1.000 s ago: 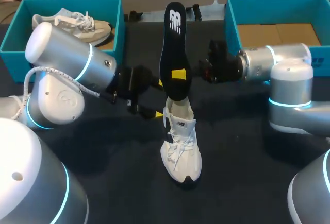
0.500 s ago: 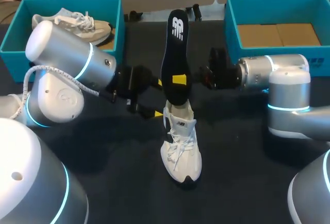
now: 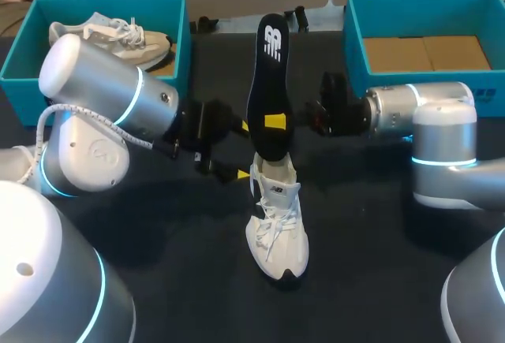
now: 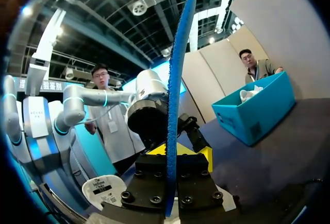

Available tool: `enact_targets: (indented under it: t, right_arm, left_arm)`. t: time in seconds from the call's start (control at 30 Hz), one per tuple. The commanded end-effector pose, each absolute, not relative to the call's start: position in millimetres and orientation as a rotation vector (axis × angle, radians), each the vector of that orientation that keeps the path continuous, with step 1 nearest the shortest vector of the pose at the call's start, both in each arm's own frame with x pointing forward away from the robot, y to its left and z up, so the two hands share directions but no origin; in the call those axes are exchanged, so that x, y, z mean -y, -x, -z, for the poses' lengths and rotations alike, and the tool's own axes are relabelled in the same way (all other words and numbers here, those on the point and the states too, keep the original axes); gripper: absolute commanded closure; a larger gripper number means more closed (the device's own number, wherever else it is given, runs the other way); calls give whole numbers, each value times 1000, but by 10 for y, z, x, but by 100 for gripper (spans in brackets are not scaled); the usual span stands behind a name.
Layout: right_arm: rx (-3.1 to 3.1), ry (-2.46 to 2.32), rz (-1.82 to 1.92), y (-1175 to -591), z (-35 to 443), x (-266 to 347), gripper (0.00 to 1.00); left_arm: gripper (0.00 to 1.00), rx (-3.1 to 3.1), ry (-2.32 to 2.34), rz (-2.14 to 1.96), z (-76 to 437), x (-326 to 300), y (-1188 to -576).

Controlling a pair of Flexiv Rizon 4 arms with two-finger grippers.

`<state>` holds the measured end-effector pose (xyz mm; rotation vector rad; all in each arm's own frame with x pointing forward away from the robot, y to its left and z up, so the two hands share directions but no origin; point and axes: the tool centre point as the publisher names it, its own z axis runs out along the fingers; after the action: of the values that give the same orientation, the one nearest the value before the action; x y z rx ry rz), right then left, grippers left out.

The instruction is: Take the shoe out of the shoebox, open the shoe tongue, remove and reinsert the insole, then place the shoe into the shoebox

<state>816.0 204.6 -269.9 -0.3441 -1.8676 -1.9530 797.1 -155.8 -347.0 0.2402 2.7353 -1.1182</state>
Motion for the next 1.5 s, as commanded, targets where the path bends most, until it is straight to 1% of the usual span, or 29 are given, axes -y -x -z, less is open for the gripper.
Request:
enact_targets:
  t: [0.03,0.4,0.93,1.5]
  right_arm:
    - [1870,347,1952,-8155,2699,-2060,100]
    - [1887,386,1956,-8064,2722,-2086,100]
    - [1900,437,1966,-7966,3028,-2014,100]
    - [1924,473,1938,-7829,3249,-2058,100]
  left_arm:
    - [0,-2734,-240,1115,3469,1557,-7956]
    - [0,-2734,-240,1115,3469,1557,-7956]
    - [0,-2734,-240,1115,3469,1557,-7956]
    - [0,-2734,-240,1115,3469,1557,-7956]
